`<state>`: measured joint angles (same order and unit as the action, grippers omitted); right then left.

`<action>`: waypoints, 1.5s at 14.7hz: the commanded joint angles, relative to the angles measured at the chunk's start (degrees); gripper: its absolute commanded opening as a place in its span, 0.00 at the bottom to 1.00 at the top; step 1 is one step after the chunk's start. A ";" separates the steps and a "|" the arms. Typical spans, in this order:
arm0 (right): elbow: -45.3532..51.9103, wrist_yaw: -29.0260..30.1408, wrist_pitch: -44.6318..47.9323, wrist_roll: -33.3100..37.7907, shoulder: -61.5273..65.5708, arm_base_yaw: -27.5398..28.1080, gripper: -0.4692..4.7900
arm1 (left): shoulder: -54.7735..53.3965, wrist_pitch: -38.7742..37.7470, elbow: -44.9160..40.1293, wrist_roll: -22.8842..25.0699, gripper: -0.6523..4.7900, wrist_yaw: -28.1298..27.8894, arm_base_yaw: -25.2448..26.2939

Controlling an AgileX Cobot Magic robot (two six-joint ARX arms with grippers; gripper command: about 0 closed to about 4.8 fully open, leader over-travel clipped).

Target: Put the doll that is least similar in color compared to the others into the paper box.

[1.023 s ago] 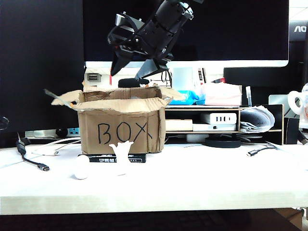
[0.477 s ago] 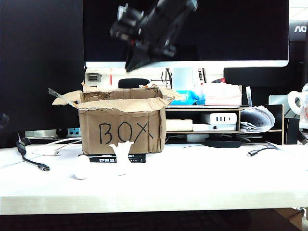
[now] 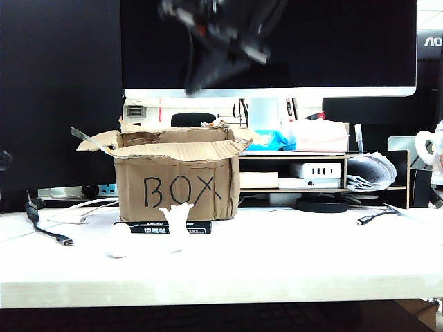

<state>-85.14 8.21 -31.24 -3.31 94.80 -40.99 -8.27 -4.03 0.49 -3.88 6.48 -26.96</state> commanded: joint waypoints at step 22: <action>55.25 -49.13 44.92 6.71 -44.30 -24.94 0.08 | 8.09 -0.63 0.07 0.07 0.11 0.85 25.73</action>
<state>-29.61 -40.36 13.02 3.40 50.57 -65.80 -0.19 -5.17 0.49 -3.90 7.33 -1.32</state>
